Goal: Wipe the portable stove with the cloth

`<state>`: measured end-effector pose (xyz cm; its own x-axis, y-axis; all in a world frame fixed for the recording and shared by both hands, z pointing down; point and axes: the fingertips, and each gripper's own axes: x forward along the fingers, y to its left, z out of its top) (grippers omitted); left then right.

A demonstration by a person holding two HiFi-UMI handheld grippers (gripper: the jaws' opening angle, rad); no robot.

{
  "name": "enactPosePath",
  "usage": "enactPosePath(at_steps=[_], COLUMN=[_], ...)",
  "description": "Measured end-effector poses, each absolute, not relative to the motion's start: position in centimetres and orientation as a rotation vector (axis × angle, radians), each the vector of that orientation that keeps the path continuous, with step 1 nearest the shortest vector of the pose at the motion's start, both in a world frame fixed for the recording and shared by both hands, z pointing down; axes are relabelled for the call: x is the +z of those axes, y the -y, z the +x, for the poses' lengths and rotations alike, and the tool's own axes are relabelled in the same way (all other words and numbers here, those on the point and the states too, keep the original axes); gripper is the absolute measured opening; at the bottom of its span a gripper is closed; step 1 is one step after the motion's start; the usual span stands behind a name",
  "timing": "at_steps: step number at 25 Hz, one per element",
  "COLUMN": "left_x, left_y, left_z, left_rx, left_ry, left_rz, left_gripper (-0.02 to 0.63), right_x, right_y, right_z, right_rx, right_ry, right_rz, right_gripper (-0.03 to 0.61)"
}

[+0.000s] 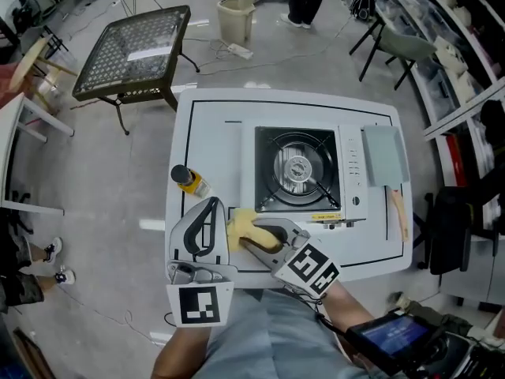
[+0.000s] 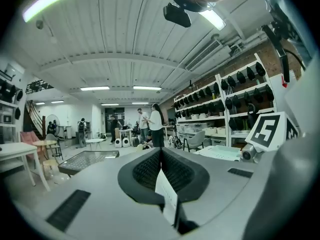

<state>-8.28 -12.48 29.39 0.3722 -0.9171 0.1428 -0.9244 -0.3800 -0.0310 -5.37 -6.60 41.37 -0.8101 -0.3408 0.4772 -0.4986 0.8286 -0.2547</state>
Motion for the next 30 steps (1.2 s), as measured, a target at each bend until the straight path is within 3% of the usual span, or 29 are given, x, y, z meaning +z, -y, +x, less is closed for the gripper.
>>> enactPosePath(at_steps=[10, 30], left_x=[34.2, 34.4], left_y=[14.5, 11.7], left_z=[-10.5, -3.3], left_rx=[0.338, 0.426], left_ry=[1.703, 1.759], left_rz=[2.471, 2.429], left_gripper=[0.018, 0.018], right_x=[45.0, 46.6], right_y=[8.4, 7.1], right_z=[-8.7, 0.4], right_rx=[0.658, 0.850], right_ry=[2.582, 2.519], right_rz=[0.511, 0.642], right_gripper=[0.130, 0.130])
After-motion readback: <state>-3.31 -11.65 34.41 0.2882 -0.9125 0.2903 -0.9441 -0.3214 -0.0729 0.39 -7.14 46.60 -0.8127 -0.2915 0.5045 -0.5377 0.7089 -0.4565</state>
